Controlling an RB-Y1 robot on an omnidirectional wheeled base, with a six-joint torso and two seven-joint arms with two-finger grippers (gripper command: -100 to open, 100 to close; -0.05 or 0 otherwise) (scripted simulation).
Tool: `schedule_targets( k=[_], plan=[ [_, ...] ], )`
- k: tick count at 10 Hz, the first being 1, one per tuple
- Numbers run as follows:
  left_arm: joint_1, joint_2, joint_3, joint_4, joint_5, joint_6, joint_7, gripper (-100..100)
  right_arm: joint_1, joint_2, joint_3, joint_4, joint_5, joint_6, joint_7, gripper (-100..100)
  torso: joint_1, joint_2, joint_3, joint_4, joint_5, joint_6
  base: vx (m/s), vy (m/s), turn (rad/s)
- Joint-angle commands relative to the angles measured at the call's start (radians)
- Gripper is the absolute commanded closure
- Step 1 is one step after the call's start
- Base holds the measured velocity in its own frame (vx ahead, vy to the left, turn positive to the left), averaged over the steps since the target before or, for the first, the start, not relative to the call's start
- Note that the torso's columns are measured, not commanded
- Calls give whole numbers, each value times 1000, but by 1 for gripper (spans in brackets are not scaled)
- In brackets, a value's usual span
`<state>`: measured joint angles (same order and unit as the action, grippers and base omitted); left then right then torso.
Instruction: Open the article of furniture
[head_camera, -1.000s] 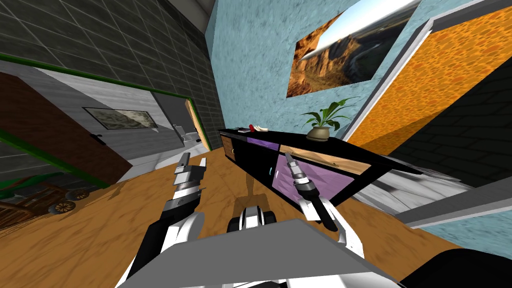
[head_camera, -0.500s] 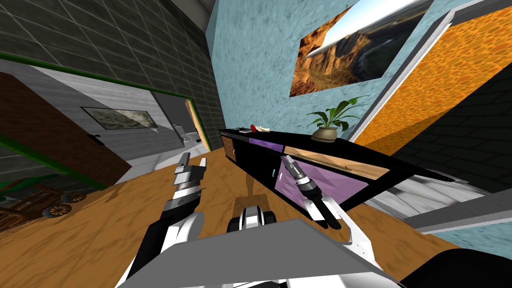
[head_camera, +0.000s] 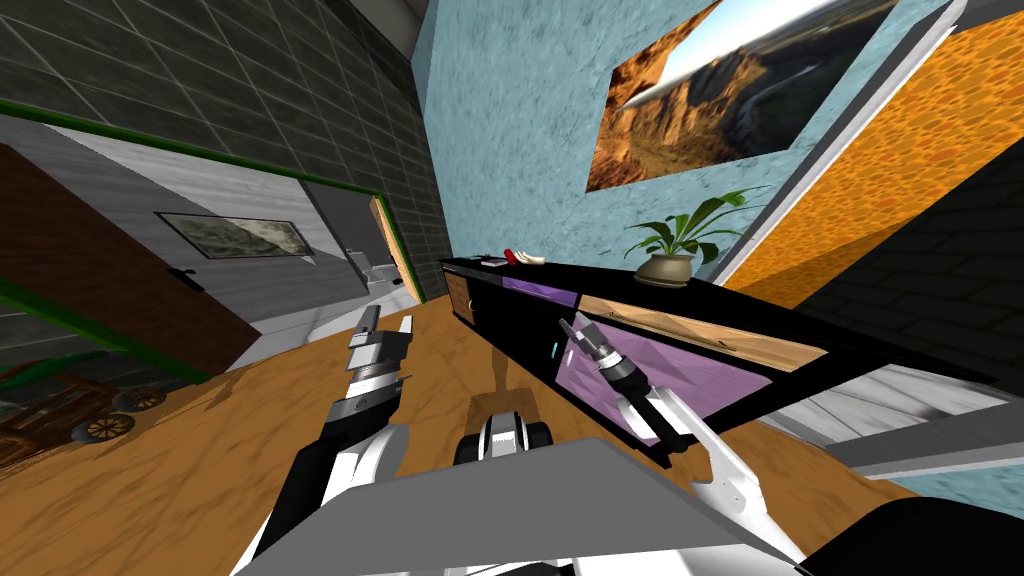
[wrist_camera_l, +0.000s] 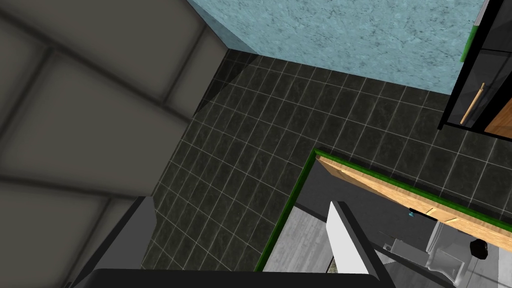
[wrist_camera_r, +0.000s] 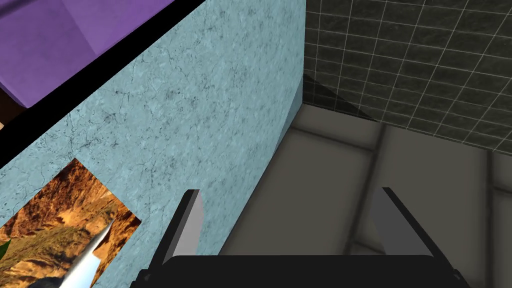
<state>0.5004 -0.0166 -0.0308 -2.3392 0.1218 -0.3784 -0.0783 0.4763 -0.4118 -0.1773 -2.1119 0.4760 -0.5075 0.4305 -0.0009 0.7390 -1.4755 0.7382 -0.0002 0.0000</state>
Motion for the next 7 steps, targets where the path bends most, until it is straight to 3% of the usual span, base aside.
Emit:
schedule_targets(
  k=[1, 3, 4, 7],
  plan=[
    [0, 0, 0, 0, 0, 0, 0, 0, 2, -52, -27, 27, 77, 6, 60, -100, -1, 1, 0, 0, 0, 0, 70, 59, 3],
    [0, 0, 0, 0, 0, 0, 0, 0, 1, -104, -51, 57, 137, 13, 116, -100, 2, -3, -2, -1, 0, 0, 101, 86, 1],
    [0, 0, 0, 0, 0, 0, 0, 0, 1, -104, -51, 57, 148, 13, 116, -100, 3, -3, -2, -1, 1, 0, 69, 73, 0],
    [0, 0, 0, 0, 0, 0, 0, 0, -2, -193, -87, 109, 245, 26, 200, -100, 0, 0, 0, 0, 0, 0, 72, 69, 2]
  ],
)
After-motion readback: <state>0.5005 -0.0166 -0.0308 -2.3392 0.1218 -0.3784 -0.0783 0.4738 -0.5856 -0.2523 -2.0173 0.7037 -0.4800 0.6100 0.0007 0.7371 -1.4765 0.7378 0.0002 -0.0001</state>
